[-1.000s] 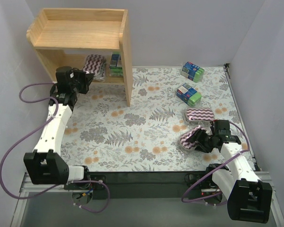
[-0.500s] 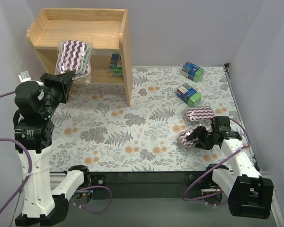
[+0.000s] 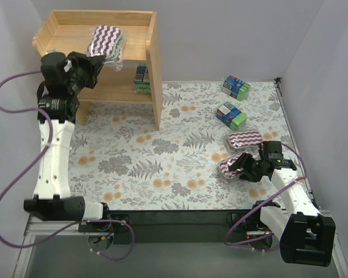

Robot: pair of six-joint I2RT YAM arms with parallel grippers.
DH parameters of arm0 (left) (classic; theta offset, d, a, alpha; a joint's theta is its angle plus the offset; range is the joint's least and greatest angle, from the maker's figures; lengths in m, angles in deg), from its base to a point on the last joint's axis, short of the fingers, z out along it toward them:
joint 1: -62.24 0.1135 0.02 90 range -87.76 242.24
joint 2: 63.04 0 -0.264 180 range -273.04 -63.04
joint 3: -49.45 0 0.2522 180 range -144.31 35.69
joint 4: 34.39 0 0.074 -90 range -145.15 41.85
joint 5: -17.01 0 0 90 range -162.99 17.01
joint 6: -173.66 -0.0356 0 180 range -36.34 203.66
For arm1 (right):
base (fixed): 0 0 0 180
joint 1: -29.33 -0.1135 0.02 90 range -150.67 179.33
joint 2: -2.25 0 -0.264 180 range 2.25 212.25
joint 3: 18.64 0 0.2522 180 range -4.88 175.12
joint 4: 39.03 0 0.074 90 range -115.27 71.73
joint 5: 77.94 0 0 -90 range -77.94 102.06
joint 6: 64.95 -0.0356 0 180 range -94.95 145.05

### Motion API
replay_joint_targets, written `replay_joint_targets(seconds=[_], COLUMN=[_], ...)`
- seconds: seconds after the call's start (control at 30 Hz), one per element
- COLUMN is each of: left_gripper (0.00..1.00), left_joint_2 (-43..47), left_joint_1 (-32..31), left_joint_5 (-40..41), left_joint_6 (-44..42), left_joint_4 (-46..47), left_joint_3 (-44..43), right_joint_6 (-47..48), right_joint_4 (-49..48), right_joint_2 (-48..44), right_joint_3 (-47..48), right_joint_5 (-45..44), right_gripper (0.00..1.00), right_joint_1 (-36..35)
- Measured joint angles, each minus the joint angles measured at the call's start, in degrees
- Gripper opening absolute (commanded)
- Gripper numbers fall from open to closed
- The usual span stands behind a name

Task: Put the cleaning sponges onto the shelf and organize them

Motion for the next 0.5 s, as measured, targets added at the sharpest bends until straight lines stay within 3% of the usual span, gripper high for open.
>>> replay_joint_targets(seconds=[0.2,0.5], left_gripper=[0.0,0.0], left_joint_2=[-14.8,-20.8], left_joint_1=[-1.5,-9.8], left_joint_5=[0.8,4.7], left_joint_6=[1.0,3.0], left_joint_4=[2.4,3.4], left_joint_3=[-12.4,-19.3], right_joint_6=[0.1,0.1], right_joint_4=[-0.1,-0.2], right_joint_2=[0.2,1.0], right_joint_3=[0.0,0.3], right_joint_5=[0.0,-0.2], right_gripper=[0.69,0.69], right_joint_1=[0.0,0.0])
